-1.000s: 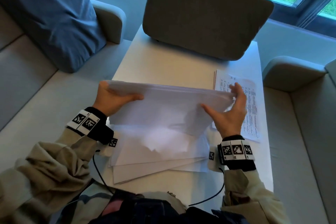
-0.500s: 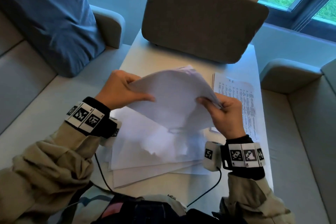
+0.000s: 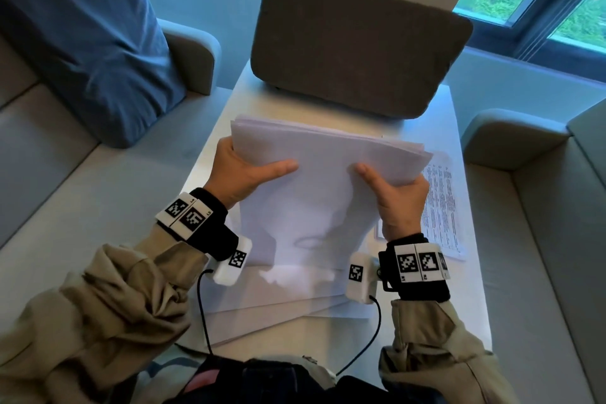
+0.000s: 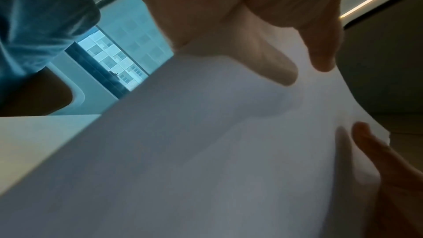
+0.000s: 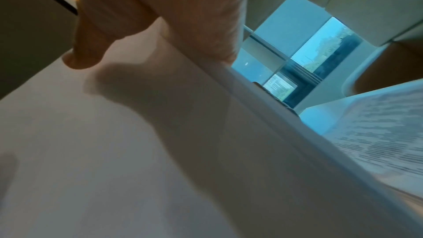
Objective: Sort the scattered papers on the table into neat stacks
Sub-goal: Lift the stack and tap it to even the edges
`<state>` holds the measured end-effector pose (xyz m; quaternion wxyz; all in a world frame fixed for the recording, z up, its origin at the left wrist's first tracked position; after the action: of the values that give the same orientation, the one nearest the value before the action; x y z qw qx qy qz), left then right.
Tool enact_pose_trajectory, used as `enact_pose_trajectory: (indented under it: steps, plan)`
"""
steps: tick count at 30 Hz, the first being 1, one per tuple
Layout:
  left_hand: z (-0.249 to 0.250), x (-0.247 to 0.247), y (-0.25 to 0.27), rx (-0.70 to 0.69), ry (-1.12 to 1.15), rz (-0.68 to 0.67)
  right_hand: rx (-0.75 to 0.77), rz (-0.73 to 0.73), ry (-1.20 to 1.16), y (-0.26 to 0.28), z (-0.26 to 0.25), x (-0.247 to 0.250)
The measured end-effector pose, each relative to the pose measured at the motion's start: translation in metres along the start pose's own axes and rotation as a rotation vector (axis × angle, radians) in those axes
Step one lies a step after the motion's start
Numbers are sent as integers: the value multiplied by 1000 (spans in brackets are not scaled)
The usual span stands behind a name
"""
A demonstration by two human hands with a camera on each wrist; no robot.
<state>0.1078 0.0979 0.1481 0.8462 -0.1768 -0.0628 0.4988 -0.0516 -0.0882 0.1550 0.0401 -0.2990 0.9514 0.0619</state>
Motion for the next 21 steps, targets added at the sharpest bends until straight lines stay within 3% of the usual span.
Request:
enact_pose_trajectory:
  steps: [4,7,11,15,21]
  plan:
    - [12,-3,1,-22,-44,51,22,-2,3,8,-10,-12]
    - [31,3,-4,-86,-28,86,126,20,-20,13,-27,-14]
    - [54,9,-11,-350,-102,57,508,60,185,25,-42,-16]
    - [44,10,-10,-487,-181,64,798,88,361,24,-41,-20]
    - [44,9,-12,-570,-201,-33,677,115,327,19,-40,-17]
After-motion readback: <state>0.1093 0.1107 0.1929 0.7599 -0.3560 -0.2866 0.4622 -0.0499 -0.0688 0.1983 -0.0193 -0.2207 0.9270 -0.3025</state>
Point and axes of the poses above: each hand's wrist, its own y-axis away from the middle knuckle, its own x-axis out of the back of the hand, z = x × y, the point moved 5 cm from there along -y, towards the middle knuckle, and after that the axes turned 12 degrees about -x, right-handed, at the moved point
